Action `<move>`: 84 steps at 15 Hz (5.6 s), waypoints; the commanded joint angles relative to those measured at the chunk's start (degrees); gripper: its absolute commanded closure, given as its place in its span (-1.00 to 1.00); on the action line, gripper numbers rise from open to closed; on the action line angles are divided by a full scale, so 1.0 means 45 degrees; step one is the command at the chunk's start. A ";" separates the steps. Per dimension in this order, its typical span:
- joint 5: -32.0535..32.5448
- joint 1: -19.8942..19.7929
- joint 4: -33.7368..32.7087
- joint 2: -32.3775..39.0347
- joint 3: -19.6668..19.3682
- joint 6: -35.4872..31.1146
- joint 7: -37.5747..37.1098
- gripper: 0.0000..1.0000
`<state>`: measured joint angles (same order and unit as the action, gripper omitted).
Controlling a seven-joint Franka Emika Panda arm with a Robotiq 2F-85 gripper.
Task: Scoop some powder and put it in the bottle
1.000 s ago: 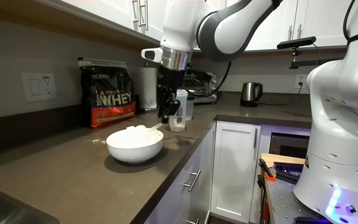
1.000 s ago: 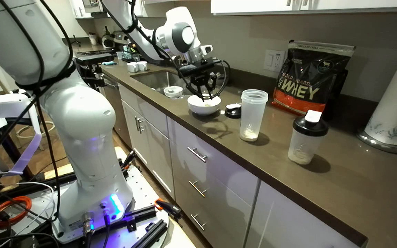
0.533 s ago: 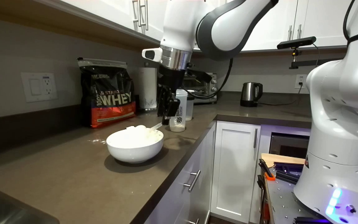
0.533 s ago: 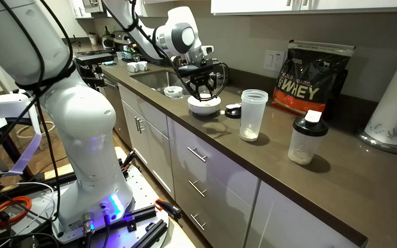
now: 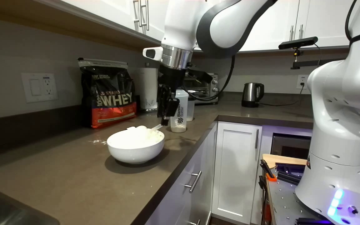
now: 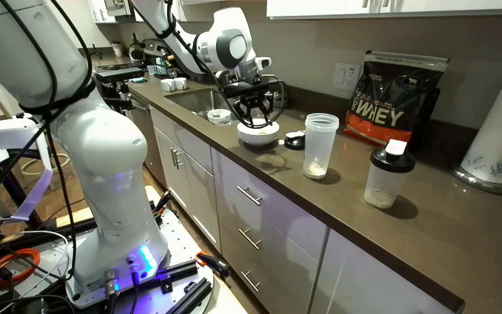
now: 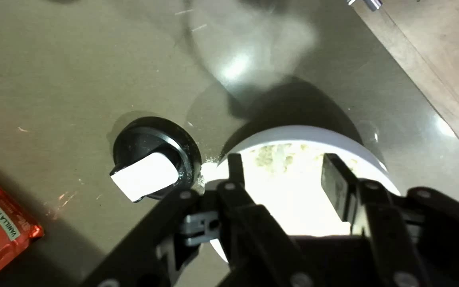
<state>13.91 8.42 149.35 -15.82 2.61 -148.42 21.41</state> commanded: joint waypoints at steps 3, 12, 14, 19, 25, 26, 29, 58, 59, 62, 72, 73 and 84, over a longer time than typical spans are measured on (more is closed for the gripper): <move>-0.0686 0.0279 0.0194 -0.0166 -0.0186 -0.0299 0.0780 -0.03; -0.1144 0.0540 0.0224 -0.0086 -0.0316 -0.0350 0.1079 0.03; -0.1289 0.0567 0.0203 -0.0025 -0.0348 -0.0370 0.1204 0.01; -0.1587 0.0600 0.0119 0.0141 -0.0441 -0.0388 0.1583 0.04; -0.1931 0.0696 0.0084 0.0294 -0.0564 -0.0405 0.1976 0.12; -0.1994 0.0700 0.0081 0.0313 -0.0580 -0.0409 0.2044 0.19; -0.2164 0.0719 0.0063 0.0343 -0.0621 -0.0400 0.2256 0.79; -0.3005 0.0940 0.0140 0.0768 -0.0610 -0.0774 0.2693 0.86; -0.3001 0.0912 0.0070 0.0830 -0.0634 -0.0795 0.2752 0.97; -0.2786 0.0811 0.0053 0.0768 -0.0628 -0.0862 0.2671 0.95; -0.2260 0.0584 -0.0095 0.0606 -0.0567 -0.0851 0.2420 0.95; -0.2243 0.0583 -0.0119 0.0595 -0.0562 -0.0838 0.2417 0.94; -0.1297 0.0216 -0.0408 0.0821 -0.0413 -0.1466 0.1902 0.94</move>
<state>5.06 11.15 147.85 -12.55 -0.19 -152.59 30.99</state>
